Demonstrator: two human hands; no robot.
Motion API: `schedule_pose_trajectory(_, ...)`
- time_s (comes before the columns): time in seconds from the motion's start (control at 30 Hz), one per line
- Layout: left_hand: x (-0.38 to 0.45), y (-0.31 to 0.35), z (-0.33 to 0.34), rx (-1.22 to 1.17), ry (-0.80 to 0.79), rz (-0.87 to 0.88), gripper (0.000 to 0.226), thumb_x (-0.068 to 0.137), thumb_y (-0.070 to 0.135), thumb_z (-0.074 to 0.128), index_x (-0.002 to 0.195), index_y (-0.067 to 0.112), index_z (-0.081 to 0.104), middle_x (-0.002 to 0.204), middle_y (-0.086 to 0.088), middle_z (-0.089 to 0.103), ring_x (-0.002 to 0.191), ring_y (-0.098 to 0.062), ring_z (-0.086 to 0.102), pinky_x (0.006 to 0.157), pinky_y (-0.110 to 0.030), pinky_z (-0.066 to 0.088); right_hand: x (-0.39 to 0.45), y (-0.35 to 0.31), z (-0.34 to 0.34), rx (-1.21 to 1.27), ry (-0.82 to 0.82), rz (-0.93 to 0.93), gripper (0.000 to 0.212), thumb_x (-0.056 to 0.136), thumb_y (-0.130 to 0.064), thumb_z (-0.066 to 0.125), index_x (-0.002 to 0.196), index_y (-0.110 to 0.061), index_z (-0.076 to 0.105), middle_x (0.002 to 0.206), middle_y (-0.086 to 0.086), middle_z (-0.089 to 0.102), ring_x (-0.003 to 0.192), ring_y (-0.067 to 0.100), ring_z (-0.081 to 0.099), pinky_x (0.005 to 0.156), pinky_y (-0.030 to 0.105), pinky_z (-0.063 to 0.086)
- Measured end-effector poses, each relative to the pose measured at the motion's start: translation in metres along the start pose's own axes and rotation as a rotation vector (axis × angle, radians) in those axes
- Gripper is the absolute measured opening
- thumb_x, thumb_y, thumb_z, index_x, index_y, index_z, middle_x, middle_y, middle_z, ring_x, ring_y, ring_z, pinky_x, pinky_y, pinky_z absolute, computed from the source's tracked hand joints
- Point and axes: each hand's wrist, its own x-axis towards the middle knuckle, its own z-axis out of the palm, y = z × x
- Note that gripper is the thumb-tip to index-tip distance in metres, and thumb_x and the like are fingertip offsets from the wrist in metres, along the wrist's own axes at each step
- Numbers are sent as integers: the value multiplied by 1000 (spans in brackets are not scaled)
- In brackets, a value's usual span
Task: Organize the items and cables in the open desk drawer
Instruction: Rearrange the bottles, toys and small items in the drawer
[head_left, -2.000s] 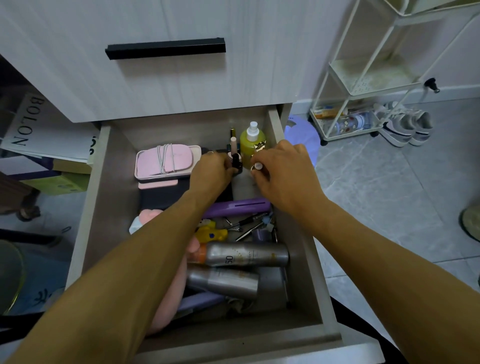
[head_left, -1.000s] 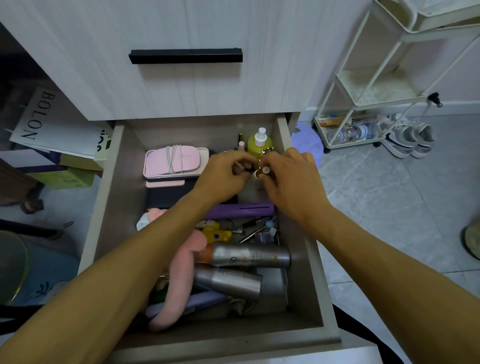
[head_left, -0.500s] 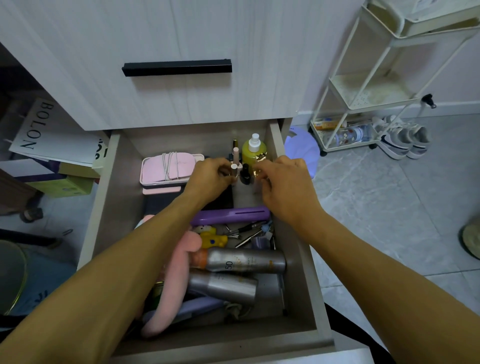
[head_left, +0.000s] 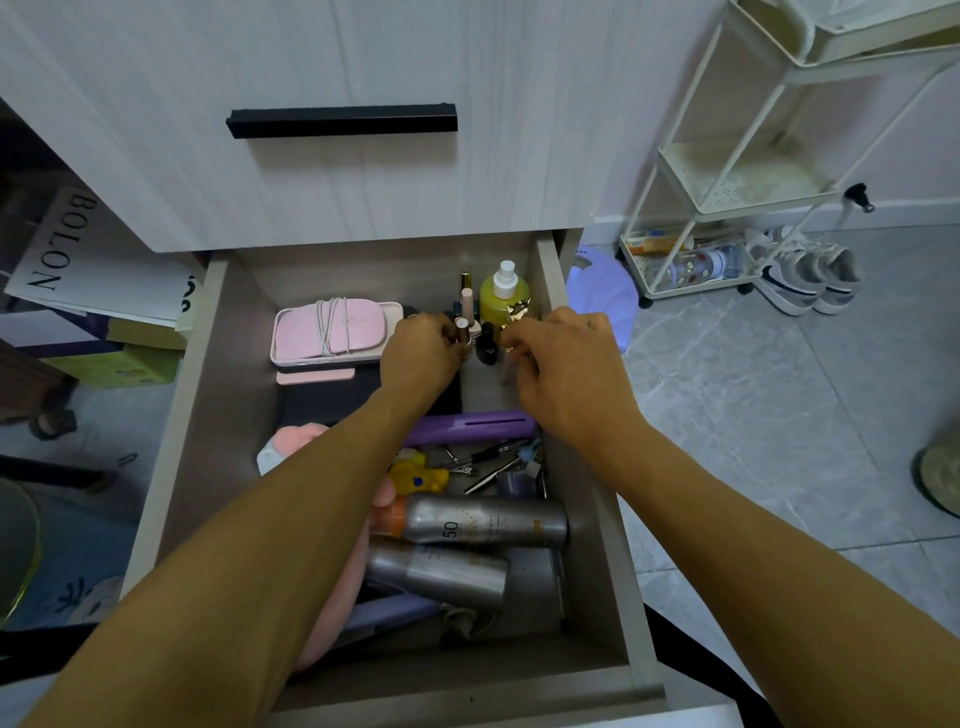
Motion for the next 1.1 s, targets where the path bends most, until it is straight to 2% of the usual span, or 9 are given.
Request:
schedule_pose_trajectory(0.17, -1, 0, 1, 58, 1, 30, 21, 87, 27, 69, 95, 8, 71, 93, -13, 70, 84, -28, 63, 75, -39, 55, 2, 2, 2, -13, 17, -12, 21, 83, -11, 60, 101, -17, 70, 81, 8, 62, 82, 25, 56, 82, 38, 35)
schedule_pose_trajectory(0.37, -10, 2, -10, -128, -36, -91, 18, 84, 19, 74, 96, 5, 73, 93, -9, 72, 87, -21, 65, 77, -27, 49, 2, 3, 5, -20, 27, -22, 18, 82, -15, 61, 97, -18, 70, 81, 6, 62, 82, 24, 55, 82, 37, 34)
schedule_pose_trajectory(0.53, -38, 8, -19, -186, -244, -43, 10, 82, 17, 76, 91, 12, 75, 86, 1, 70, 86, -13, 65, 82, -26, 51, -4, 2, 7, -119, -11, -53, 8, 80, -19, 60, 84, -19, 67, 77, 0, 63, 86, 22, 55, 81, 35, 31)
schedule_pose_trajectory(0.63, -64, 12, -26, -108, -429, 55, 9, 85, 16, 72, 93, 17, 75, 91, 3, 71, 87, -9, 64, 80, -25, 50, -16, -6, 0, -217, -99, -67, 11, 82, -23, 58, 87, -20, 67, 82, -1, 65, 96, 22, 54, 90, 38, 31)
schedule_pose_trajectory(0.7, -77, 14, -24, 13, -522, 114, 10, 86, 24, 70, 94, 21, 74, 96, 2, 71, 91, -13, 64, 80, -28, 50, -27, -9, -2, -224, -137, -70, 14, 83, -22, 55, 91, -20, 68, 86, -1, 67, 100, 23, 53, 95, 36, 27)
schedule_pose_trajectory(0.8, -91, 24, -14, 134, -621, 59, 20, 86, 44, 66, 85, 25, 70, 85, 0, 67, 83, -17, 64, 77, -31, 52, -41, -9, -7, -89, -99, -24, 14, 85, -15, 58, 92, -20, 70, 89, -1, 68, 100, 21, 53, 98, 31, 28)
schedule_pose_trajectory(0.87, -96, 30, -5, 183, -634, -15, 31, 86, 52, 63, 94, 22, 67, 82, 0, 63, 80, -17, 62, 77, -32, 52, -46, -8, -9, 19, -53, 10, 14, 85, -11, 62, 92, -18, 72, 89, 1, 69, 98, 21, 55, 97, 29, 31)
schedule_pose_trajectory(0.93, -99, 35, 4, 248, -609, -45, 41, 85, 56, 62, 106, 21, 64, 88, -1, 63, 83, -18, 61, 80, -34, 53, -47, -9, -10, 51, -36, 23, 15, 85, -10, 62, 93, -16, 73, 89, 2, 69, 97, 21, 56, 97, 30, 33)
schedule_pose_trajectory(1.1, -98, 38, 12, 311, -641, -76, 48, 84, 58, 58, 121, 28, 60, 99, 1, 67, 89, -19, 62, 84, -37, 53, -46, -10, -10, 96, -18, 34, 16, 88, -11, 60, 96, -17, 73, 91, 1, 69, 96, 19, 55, 95, 26, 29)
